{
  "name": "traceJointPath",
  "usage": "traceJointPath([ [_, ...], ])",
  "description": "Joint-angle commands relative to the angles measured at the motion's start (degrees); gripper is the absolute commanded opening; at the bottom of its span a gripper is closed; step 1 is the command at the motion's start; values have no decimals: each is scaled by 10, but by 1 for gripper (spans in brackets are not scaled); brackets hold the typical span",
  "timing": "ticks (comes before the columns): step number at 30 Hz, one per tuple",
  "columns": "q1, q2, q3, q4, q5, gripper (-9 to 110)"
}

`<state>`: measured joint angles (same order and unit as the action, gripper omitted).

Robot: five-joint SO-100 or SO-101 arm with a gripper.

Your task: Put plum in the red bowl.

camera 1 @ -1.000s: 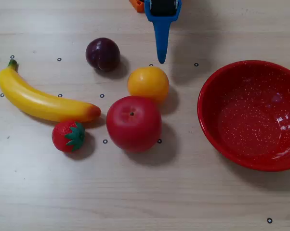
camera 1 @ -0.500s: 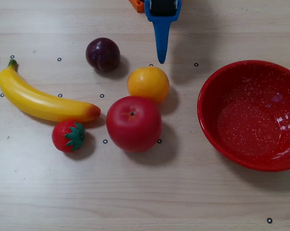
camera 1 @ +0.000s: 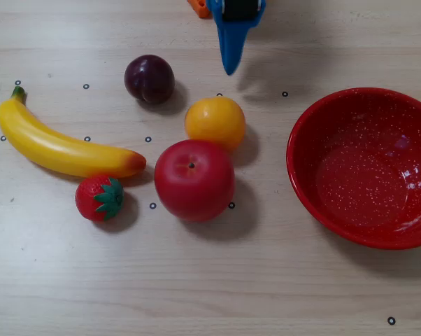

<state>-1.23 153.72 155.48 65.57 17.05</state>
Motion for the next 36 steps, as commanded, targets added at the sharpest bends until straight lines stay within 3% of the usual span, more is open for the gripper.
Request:
traceJointPath([
  [1,-32,-65,-119,39,22,0],
  [15,-210,-287,-333,133,223,3],
  [18,-253,-320,-374,164,258,11],
  [23,-331,-341,-410,204,326,41],
  [25,-359,-349,-411,212,359,48],
  [36,-408,-433,-403,187,388,60],
])
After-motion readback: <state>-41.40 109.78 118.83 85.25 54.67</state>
